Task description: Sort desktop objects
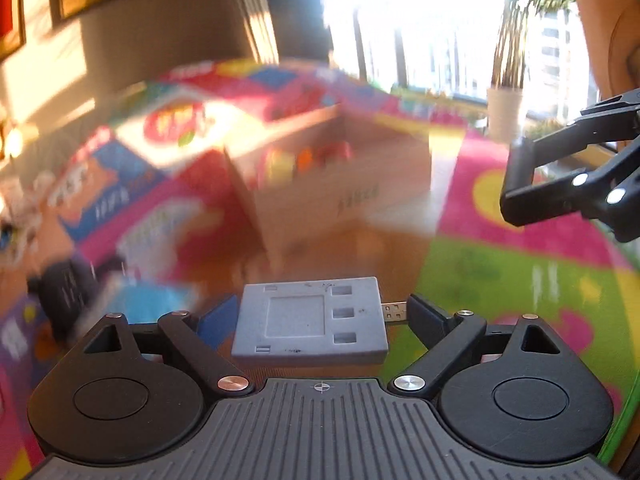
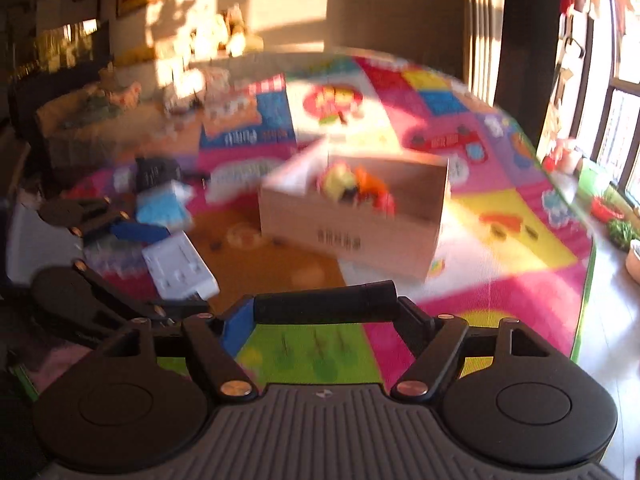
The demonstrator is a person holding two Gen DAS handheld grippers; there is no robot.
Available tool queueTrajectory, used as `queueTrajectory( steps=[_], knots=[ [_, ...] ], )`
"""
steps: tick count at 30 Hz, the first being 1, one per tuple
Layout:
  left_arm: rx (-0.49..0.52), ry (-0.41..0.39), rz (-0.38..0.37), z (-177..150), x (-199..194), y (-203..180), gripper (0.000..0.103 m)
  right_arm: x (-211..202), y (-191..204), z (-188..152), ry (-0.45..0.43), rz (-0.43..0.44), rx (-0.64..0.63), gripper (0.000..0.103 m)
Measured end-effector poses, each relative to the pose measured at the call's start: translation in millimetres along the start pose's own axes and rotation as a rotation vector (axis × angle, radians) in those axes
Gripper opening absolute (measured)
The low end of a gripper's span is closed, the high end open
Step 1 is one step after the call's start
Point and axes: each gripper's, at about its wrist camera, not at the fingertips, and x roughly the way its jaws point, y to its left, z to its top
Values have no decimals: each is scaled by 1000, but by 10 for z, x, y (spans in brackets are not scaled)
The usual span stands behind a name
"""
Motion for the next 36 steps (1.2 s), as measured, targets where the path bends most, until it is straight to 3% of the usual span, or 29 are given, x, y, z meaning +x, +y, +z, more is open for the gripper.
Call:
queueTrajectory(
  steps=[4,7,12,15,18,24,29,31,33,36],
  knots=[
    [-40,-119,26,456,36,124,94,-245,-83,340,-157,-39,6,75],
    [-62,-177,28,711,185,187,94,-275,-201,494,-224,-75,13,75],
    [-42,-137,22,1006,741,155,94,-63,-484,578,-219,-121,82,75],
    [-97,-156,9,1191,1060,192,96,141,-625,585,-192,-124,134,75],
    [-121,-103,4,1275,1272,269,100,311,-714,555,-172,-134,166,75],
    [-175,-82,3,777,915,422,101,681,-861,632,-133,-118,203,75],
    [-209,-35,-48,310,503,439,102,1242,-959,1022,-100,-72,261,75],
    [-188,-32,-20,175,379,444,102,1497,-986,1183,-98,-77,257,76],
    [-181,-30,23,62,273,521,102,1718,-1018,1284,-71,-121,265,85],
    [-244,-1,96,-149,185,785,103,1820,-1043,1257,-43,-145,299,85]
  ],
)
